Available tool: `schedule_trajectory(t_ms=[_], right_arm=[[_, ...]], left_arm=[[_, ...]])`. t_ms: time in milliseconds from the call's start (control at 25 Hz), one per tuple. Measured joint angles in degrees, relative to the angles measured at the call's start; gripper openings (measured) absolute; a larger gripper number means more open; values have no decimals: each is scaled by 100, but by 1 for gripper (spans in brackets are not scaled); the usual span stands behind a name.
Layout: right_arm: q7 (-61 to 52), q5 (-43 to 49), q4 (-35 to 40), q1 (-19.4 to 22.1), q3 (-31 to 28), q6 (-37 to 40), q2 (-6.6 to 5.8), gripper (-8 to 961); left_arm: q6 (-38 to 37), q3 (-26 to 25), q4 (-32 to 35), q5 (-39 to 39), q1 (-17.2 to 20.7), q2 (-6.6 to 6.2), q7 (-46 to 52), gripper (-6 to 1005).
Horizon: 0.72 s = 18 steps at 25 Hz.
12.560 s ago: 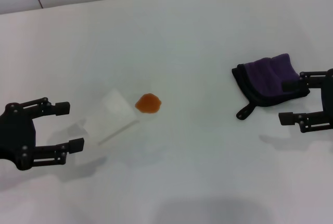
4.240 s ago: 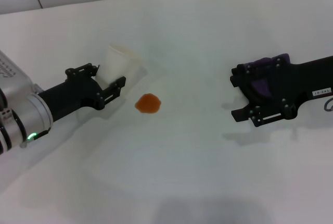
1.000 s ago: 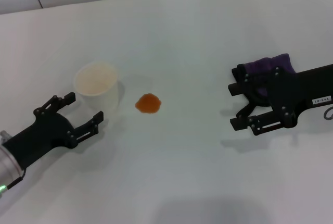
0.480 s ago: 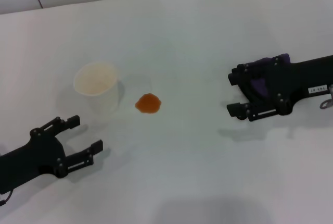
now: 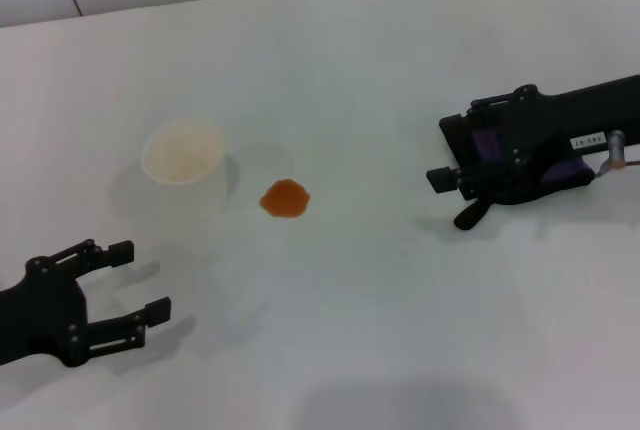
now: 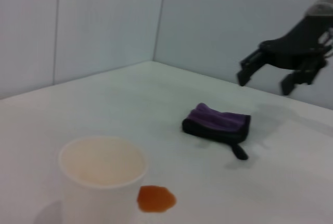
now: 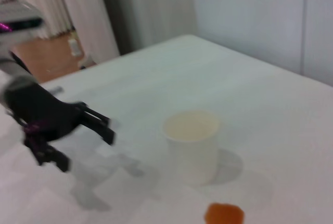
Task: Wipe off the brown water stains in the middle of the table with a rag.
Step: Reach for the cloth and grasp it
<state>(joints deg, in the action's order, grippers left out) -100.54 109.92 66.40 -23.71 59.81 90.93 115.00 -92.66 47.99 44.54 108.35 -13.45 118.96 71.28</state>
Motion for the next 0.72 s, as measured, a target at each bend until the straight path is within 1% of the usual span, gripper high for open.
schedule_trajectory(t_ms=[40, 80, 120, 200, 240, 360, 600, 720], right_arm=[[0, 0, 0, 0, 0, 0, 0, 673], [-419, 294, 215, -30, 34, -101, 4, 673], [-548, 368, 258, -46, 36, -132, 5, 672], [-800, 522, 360, -69, 41, -209, 2, 672], [-1137, 752, 471, -97, 43, -348, -3, 671], [-1451, 989, 546, -147, 46, -456, -11, 671], [-2705, 1974, 806, -540, 232, -518, -17, 669], [-3544, 2722, 895, -834, 482, -429, -17, 668]], left_arm=[[-67, 0, 97, 24, 18, 1, 49, 867], [-180, 0, 253, 50, 50, 4, 125, 867], [-265, 0, 354, 56, 65, 4, 165, 867], [-373, 0, 493, 63, 78, 5, 215, 866], [-412, 2, 555, 87, 79, 4, 235, 866], [-481, 12, 680, 195, 51, 5, 292, 866], [-578, 64, 767, 377, -58, 2, 348, 866], [-643, 96, 829, 449, -121, 0, 371, 866]])
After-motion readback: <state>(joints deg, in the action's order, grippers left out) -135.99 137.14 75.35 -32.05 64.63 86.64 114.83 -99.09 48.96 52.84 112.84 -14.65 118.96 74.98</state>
